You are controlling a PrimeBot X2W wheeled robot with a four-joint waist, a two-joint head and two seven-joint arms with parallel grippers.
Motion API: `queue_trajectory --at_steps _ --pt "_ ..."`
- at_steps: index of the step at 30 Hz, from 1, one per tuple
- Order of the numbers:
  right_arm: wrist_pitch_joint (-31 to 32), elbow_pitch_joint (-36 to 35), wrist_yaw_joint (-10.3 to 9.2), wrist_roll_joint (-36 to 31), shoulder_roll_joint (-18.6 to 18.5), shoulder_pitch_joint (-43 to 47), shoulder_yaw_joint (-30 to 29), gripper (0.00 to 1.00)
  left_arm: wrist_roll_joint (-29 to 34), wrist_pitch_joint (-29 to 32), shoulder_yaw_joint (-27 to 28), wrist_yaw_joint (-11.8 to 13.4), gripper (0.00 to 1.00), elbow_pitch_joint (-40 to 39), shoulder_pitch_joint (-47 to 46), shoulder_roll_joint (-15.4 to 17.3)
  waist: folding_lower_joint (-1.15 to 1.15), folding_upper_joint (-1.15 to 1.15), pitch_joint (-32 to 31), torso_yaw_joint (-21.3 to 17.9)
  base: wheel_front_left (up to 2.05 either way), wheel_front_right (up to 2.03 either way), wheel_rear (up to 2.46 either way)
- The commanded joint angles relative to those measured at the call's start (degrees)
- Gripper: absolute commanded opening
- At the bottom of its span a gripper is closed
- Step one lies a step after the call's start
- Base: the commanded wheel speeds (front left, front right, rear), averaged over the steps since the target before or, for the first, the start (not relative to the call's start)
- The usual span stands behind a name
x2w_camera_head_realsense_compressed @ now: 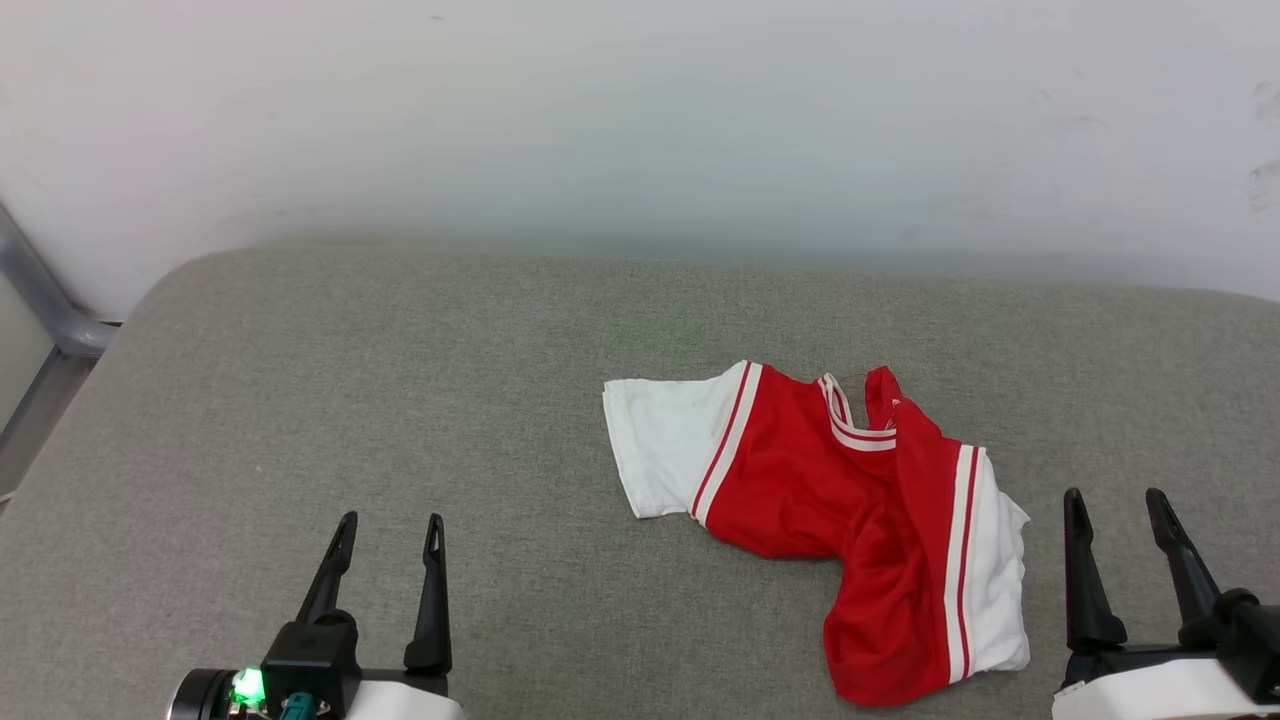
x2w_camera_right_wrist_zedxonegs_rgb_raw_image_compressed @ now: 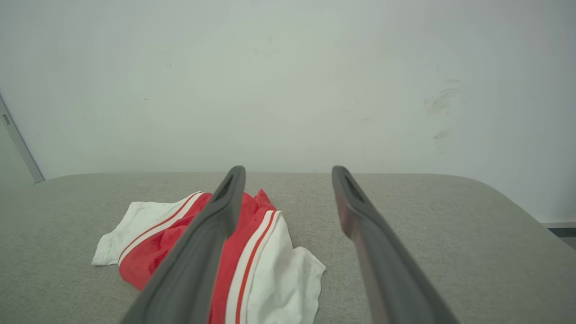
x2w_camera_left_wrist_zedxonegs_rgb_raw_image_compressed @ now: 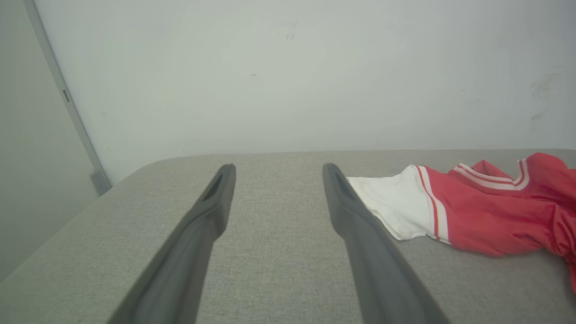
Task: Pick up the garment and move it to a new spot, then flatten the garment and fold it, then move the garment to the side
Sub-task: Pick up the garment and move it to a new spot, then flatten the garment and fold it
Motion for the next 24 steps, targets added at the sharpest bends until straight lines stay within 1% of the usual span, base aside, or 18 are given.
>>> queue_trajectory --at_steps 1,8,15,24 --pt "-0.14 0.18 -0.04 0.23 0.12 0.73 -0.14 1.0 0.43 -0.15 0.58 -0.43 1.0 -0.14 0.47 -0.42 0.0 0.0 -0.08 -0.02 0.0 0.0 0.0" --pt "-0.14 0.67 -0.05 0.78 0.12 1.03 -0.26 1.0 2.47 -0.15 3.12 -2.75 1.0 0.22 1.24 -2.16 0.0 0.0 -0.45 -0.27 0.0 0.0 0.0" --pt "-0.14 1.06 -0.04 0.9 0.12 1.23 -0.38 1.0 3.63 -0.15 4.87 -3.99 1.0 0.65 1.78 -3.38 0.0 0.0 -0.79 -0.49 0.0 0.0 0.0" --pt "-0.14 0.86 -0.05 0.34 0.12 0.35 -0.84 1.0 4.87 -0.15 6.16 -5.35 1.0 1.33 1.81 -4.15 0.0 0.0 -1.12 -0.6 0.0 0.0 0.0"
